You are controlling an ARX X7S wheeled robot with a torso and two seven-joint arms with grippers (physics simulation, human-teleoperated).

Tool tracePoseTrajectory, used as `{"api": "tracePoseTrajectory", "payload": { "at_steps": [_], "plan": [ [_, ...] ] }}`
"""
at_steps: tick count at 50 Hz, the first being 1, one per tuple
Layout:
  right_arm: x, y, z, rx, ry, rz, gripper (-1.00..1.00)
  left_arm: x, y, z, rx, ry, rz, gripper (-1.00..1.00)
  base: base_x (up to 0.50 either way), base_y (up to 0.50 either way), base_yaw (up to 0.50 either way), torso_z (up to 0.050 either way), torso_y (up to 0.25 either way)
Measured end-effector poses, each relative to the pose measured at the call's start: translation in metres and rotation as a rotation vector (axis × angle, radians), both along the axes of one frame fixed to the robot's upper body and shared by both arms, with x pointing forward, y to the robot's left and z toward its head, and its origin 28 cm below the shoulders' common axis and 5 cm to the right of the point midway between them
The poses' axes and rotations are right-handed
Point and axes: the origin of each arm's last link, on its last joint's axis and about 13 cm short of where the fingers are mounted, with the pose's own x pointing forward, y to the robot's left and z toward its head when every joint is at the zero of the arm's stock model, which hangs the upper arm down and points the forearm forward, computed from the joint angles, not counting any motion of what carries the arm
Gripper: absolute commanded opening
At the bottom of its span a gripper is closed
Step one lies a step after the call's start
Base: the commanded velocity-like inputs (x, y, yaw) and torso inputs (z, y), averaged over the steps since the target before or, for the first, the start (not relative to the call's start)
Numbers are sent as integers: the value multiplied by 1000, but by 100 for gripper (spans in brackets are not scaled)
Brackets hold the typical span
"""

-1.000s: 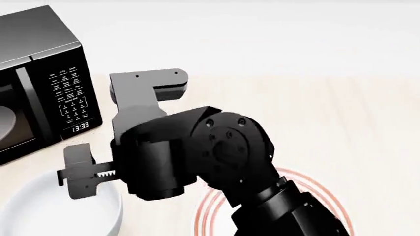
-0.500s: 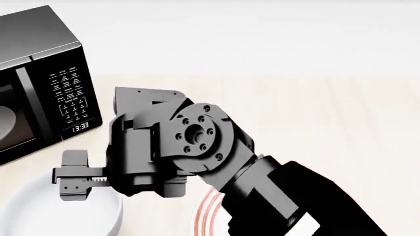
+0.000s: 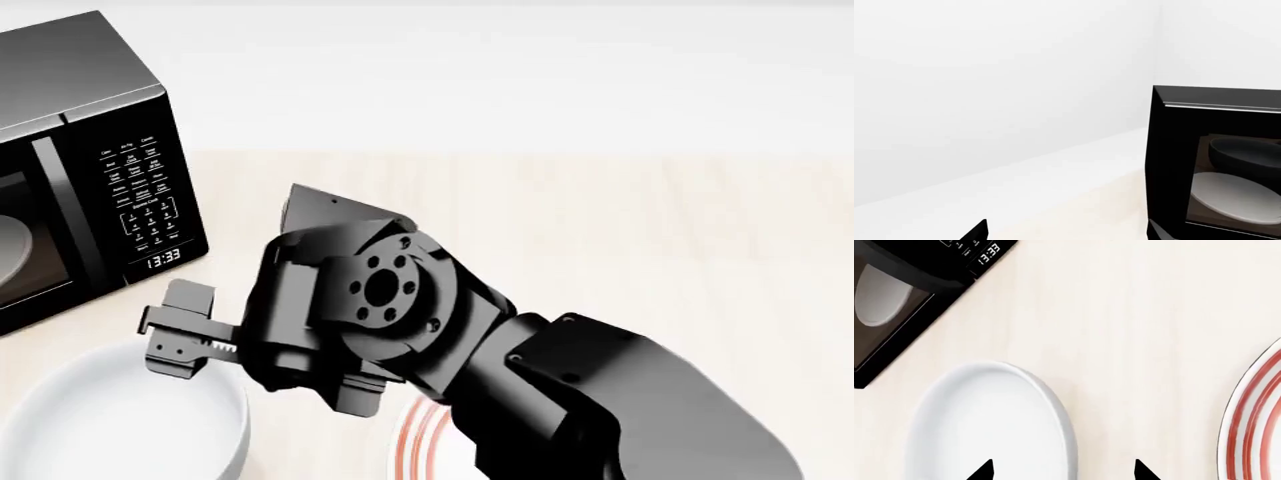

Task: Put the white bowl to the right of the plate.

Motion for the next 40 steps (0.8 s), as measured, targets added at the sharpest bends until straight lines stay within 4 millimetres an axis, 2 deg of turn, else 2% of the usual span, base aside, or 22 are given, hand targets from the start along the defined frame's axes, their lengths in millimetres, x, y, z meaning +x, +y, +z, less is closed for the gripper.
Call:
{"api": "tracePoseTrajectory", "payload": {
  "at_steps": [19,40],
  "plan": [
    [-6,1,-25,-60,0,34,100,-1,-1,1,6,-4,-8,100,0,0,0,0,0],
    [-9,-1,-41,-2,17,85,100,-1,-4,1,13,-8,-27,100,0,0,0,0,0]
  ]
}}
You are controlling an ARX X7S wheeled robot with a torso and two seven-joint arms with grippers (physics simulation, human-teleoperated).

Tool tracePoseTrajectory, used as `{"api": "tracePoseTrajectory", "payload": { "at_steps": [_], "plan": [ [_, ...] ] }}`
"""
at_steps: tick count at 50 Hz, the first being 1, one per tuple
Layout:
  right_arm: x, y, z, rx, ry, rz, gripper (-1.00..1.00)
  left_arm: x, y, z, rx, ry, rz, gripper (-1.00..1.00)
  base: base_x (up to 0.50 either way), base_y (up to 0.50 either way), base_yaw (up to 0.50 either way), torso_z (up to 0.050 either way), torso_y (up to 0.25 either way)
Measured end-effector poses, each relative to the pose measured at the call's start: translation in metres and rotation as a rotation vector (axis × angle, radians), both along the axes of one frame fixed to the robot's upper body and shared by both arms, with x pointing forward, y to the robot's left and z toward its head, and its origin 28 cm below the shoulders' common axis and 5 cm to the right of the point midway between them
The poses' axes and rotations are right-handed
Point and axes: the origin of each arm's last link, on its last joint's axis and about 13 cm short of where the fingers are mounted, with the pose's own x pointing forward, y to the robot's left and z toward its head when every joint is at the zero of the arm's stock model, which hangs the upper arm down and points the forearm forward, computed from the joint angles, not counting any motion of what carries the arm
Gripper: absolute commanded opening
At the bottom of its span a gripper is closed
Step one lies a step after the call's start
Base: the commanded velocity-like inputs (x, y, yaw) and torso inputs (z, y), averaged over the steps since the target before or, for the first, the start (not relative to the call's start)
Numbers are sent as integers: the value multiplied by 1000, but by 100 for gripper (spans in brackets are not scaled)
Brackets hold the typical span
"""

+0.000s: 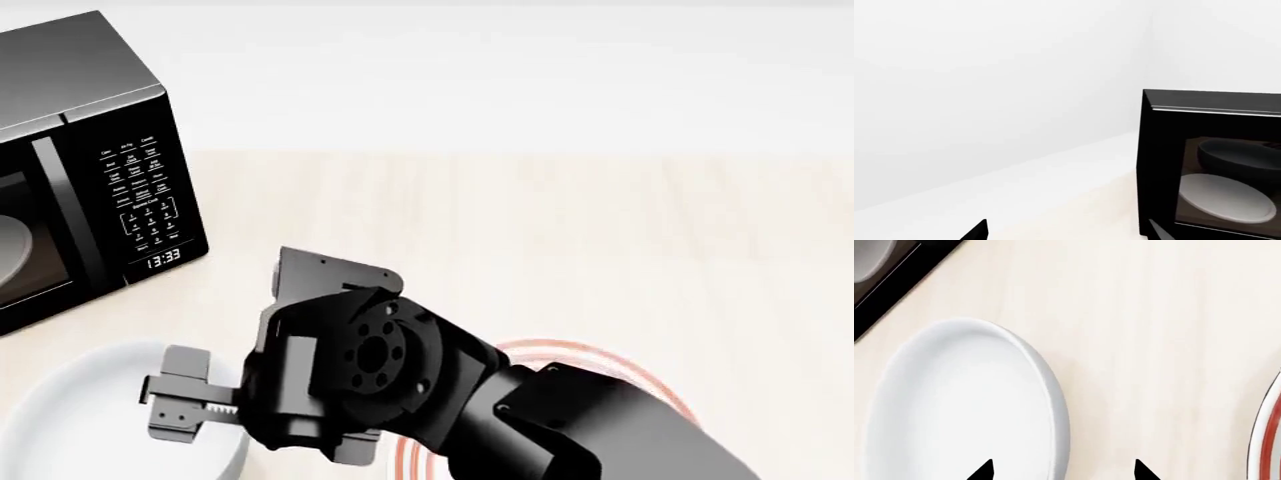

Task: Put the white bowl to the right of the plate.

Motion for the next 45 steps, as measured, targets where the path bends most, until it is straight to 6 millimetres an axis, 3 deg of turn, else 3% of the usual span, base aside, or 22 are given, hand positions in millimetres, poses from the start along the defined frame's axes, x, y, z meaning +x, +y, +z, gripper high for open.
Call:
{"api": "tracePoseTrajectory", "payload": {
  "at_steps": [45],
  "plan": [
    [1,-10,-30,82,14,41,100,-2,-1,1,2,-5,-16,100,0,0,0,0,0]
  ]
}}
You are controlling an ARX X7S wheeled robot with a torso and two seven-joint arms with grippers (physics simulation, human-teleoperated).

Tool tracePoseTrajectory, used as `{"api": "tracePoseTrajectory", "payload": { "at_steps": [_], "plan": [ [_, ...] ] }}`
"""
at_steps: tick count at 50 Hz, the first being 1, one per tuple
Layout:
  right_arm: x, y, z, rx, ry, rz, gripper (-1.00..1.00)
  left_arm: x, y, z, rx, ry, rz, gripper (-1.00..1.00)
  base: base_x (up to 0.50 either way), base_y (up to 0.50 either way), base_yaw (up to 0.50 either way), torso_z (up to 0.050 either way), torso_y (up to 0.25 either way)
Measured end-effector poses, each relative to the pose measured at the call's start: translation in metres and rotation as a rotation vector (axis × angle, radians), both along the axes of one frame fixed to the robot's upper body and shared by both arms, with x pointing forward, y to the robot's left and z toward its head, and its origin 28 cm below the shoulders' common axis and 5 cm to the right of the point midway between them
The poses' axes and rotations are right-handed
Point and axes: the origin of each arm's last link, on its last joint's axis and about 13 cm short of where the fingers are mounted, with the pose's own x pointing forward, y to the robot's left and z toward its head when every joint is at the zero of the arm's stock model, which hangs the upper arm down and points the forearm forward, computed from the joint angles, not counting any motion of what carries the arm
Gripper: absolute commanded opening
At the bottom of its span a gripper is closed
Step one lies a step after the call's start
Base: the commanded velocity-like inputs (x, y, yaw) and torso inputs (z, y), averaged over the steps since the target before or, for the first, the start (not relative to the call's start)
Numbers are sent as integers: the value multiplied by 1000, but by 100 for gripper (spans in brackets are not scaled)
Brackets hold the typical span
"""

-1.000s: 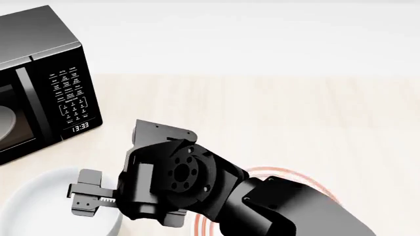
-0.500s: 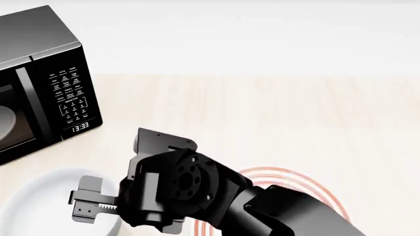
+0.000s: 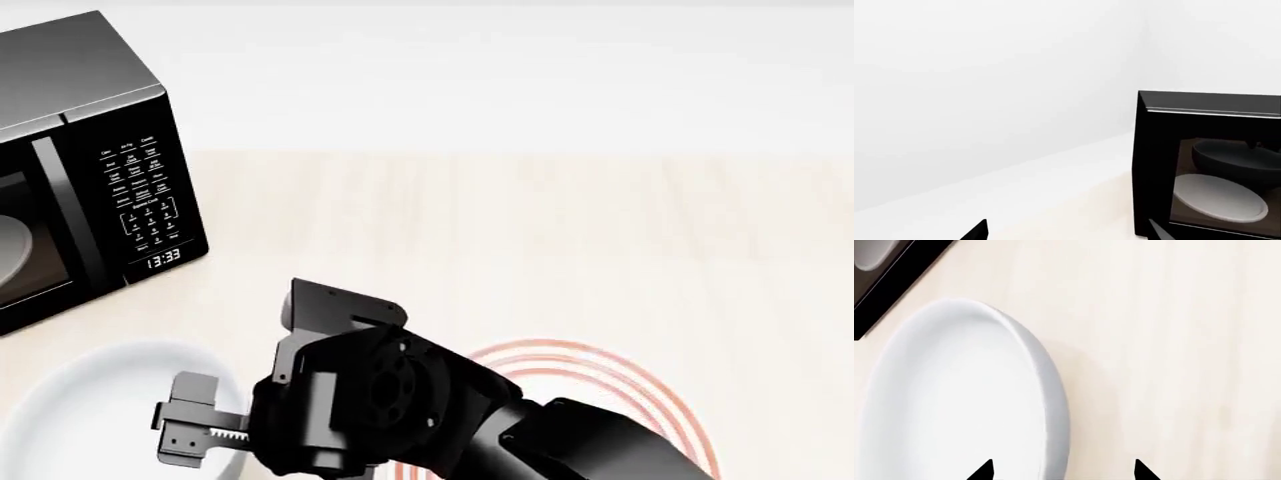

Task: Put the white bowl to the right of the plate.

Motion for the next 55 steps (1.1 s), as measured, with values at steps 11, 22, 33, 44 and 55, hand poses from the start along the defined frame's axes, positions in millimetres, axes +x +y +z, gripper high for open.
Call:
{"api": "tracePoseTrajectory", "payload": {
  "at_steps": [11,22,33,44,55],
  "plan": [
    [-3,0,-8,-3,-1,19,100,-1,0,0,1,-3,-3,100,0,0,0,0,0],
    [-6,1,-12,8,-13,56,100,-1,-1,0,2,-5,-6,100,0,0,0,0,0],
    [-8,3,-11,29,-24,82,100,-1,0,0,2,-7,-8,100,0,0,0,0,0],
    [-7,3,-11,22,-33,70,-100,-1,0,0,1,-9,-7,100,0,0,0,0,0],
    [-9,4,-14,0,-34,62,-100,-3,0,1,0,-12,-6,100,0,0,0,0,0]
  ]
}}
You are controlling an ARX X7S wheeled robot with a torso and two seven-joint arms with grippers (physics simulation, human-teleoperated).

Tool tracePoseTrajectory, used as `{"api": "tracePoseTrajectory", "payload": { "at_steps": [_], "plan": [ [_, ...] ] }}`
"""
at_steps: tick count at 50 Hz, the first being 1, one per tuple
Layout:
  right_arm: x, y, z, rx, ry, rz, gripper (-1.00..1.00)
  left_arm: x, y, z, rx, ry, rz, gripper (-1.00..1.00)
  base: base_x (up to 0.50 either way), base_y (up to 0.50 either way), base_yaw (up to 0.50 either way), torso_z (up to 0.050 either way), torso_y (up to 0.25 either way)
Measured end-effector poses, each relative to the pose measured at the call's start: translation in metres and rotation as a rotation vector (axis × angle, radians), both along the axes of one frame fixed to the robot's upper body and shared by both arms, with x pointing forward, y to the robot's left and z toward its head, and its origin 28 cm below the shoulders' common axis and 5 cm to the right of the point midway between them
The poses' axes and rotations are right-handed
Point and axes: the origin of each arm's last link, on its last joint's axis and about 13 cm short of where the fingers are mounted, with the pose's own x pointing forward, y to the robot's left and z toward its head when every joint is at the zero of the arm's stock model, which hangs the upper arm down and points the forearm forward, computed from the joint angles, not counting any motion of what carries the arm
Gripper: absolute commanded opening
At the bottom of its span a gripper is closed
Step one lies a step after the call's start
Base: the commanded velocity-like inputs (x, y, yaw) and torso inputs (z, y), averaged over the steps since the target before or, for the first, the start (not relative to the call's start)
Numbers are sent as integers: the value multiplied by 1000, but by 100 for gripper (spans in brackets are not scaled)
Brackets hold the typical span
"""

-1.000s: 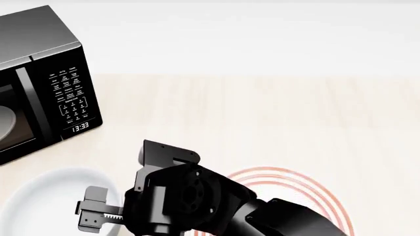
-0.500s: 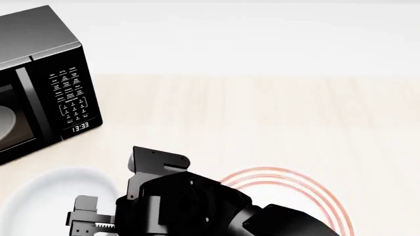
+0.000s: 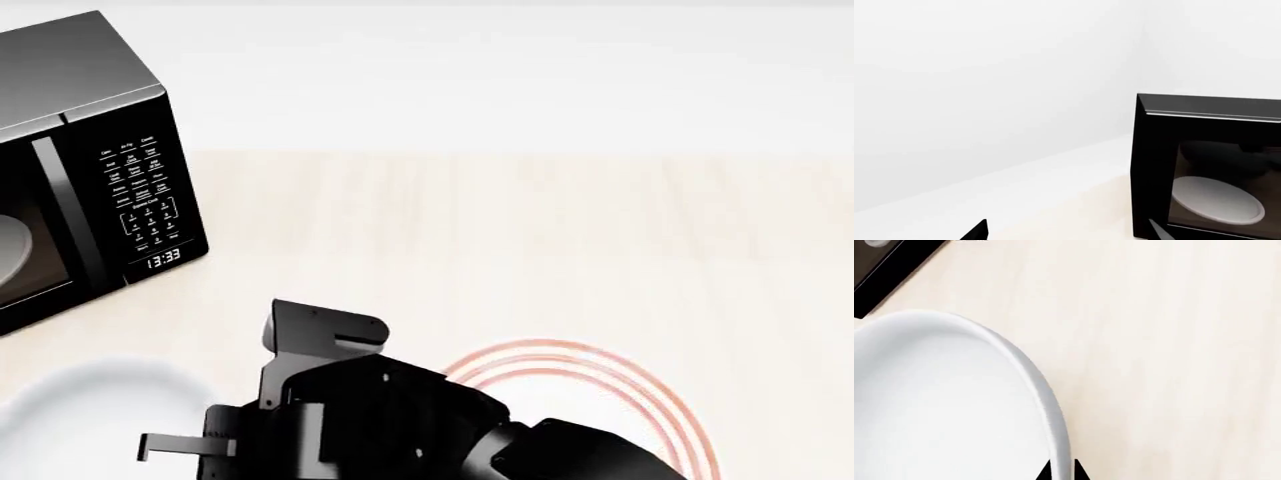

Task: Put the white bowl to the right of the plate.

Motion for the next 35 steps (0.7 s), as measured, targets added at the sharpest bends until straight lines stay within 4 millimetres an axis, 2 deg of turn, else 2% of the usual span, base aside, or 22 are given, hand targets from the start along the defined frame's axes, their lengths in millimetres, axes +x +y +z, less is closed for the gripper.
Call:
{"api": "tracePoseTrajectory", "payload": {
  "at_steps": [14,24,35],
  "plan": [
    [1,5,12,-15,-41,-12,-100,-2,-1,1,1,-5,-1,100,0,0,0,0,1],
    [0,12,38,-35,-78,-37,-100,-2,-1,1,1,-4,-2,100,0,0,0,0,0],
    [-11,12,71,-31,-136,-48,-100,-1,-2,1,1,-3,-4,100,0,0,0,0,0]
  ]
}}
